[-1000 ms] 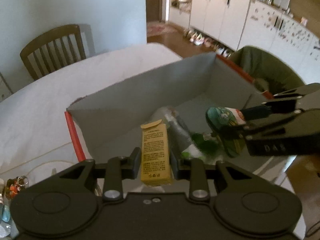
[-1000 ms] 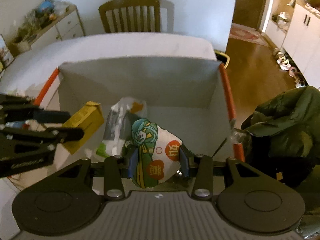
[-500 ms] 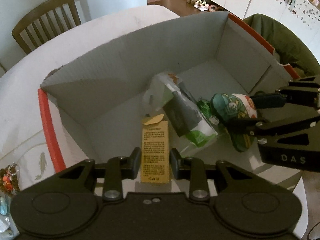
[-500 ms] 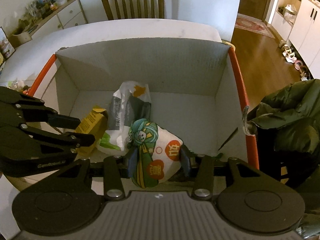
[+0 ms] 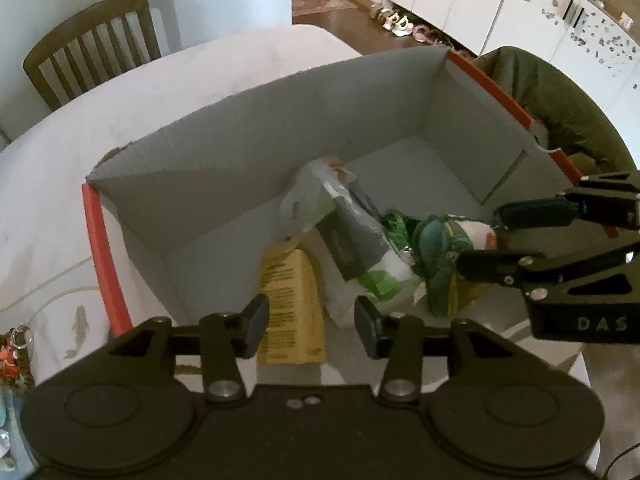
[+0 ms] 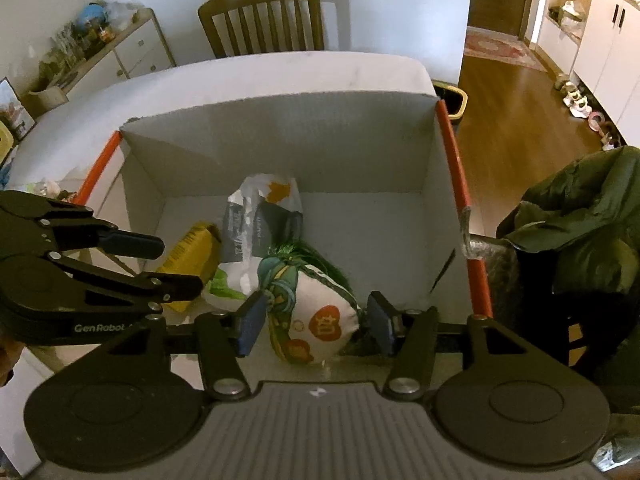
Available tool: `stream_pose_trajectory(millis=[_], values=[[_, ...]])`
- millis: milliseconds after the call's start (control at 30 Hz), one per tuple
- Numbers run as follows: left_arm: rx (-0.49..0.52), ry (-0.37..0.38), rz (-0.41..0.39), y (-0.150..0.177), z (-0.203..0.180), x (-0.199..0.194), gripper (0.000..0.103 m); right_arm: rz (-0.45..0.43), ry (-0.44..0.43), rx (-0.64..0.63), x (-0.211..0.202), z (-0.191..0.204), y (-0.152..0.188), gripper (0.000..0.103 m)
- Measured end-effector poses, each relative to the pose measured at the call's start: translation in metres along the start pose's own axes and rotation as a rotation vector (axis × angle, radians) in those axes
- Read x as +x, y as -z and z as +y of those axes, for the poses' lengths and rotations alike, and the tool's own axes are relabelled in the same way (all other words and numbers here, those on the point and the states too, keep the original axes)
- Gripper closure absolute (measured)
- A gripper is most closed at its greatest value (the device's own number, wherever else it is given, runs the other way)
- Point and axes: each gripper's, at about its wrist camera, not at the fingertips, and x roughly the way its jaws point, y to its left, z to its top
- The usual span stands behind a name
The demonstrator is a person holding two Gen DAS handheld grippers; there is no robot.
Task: Organize objects
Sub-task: 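Carry the pouch and yellow box into the red box and release both, then withdraw both tools from the box toward the foil snack bag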
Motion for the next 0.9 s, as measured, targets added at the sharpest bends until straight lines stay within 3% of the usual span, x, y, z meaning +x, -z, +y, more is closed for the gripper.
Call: stream_pose_trajectory(millis=[67, 167, 433, 767, 833, 900], values=[[-0.008, 0.009, -0.015, 0.003, 0.002, -0.007, 0.053, -0.014, -0.007, 0.011, -0.008, -0.001, 0.001, 0.048], [-0.029, 0.010, -0.054, 0.008, 0.006, -0.023, 0.039, -0.042, -0.013, 0.029, -0.022, -0.001, 0.003, 0.045], [-0.042, 0.046, -0.153, 0.016, 0.012, -0.066, 0.039, -0.116, -0.027, 0.042, -0.059, 0.010, 0.011, 0.044], [-0.051, 0.098, -0.307, 0.043, 0.028, -0.134, 0.038, -0.238, -0.033, 0.014, -0.108, 0.053, 0.020, 0.042], [-0.056, 0.099, -0.333, 0.049, 0.034, -0.144, 0.037, -0.258, -0.034, 0.009, -0.115, 0.064, 0.021, 0.042], [-0.055, 0.093, -0.359, 0.057, 0.042, -0.156, 0.029, -0.275, -0.031, 0.006, -0.122, 0.075, 0.022, 0.039]])
